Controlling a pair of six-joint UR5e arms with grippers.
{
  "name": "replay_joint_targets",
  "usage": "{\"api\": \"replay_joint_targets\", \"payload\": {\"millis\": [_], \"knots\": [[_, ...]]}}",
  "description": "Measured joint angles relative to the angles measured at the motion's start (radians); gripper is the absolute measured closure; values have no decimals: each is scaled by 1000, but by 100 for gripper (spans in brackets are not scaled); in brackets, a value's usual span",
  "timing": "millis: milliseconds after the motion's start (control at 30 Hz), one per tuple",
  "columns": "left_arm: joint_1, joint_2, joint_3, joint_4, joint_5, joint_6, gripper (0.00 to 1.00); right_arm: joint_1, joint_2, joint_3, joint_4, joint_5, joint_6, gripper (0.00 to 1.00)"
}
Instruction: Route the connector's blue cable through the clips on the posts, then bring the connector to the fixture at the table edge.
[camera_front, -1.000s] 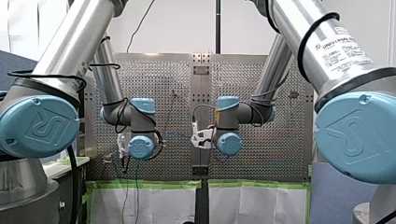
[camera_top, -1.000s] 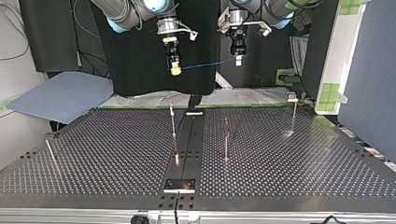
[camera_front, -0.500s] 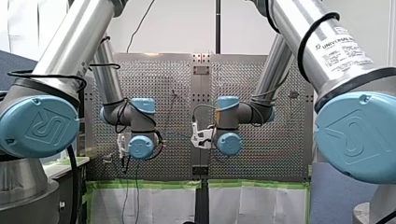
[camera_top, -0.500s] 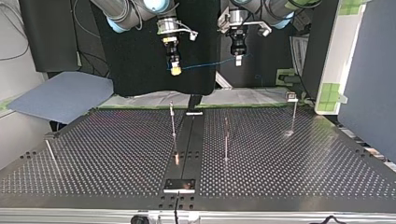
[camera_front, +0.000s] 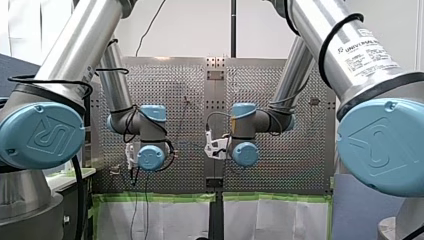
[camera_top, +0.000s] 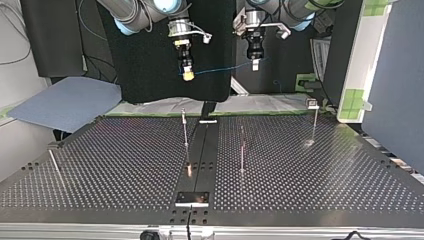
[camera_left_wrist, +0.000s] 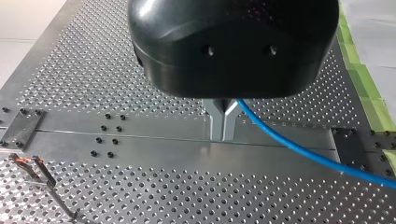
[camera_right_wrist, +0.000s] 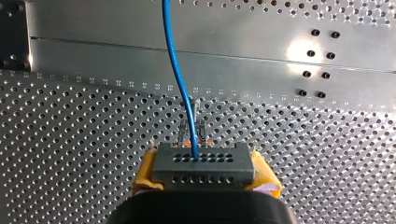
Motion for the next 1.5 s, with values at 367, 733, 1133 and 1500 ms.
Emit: {"api": "replay_joint_targets", "payload": {"millis": [367, 733, 1133, 1500], "knots": [[0, 0, 0, 0, 0, 0, 99, 0, 0, 0, 0, 0, 0, 98], [7, -14, -15, 13, 5, 1, 99, 1, 6, 4, -1, 3, -4, 98], [12, -49, -35, 20, 6, 2, 99, 2, 98, 11, -2, 6, -11, 98], [32, -8, 12, -30, 45, 28, 99, -36, 116, -26, 39, 24, -45, 98]]}}
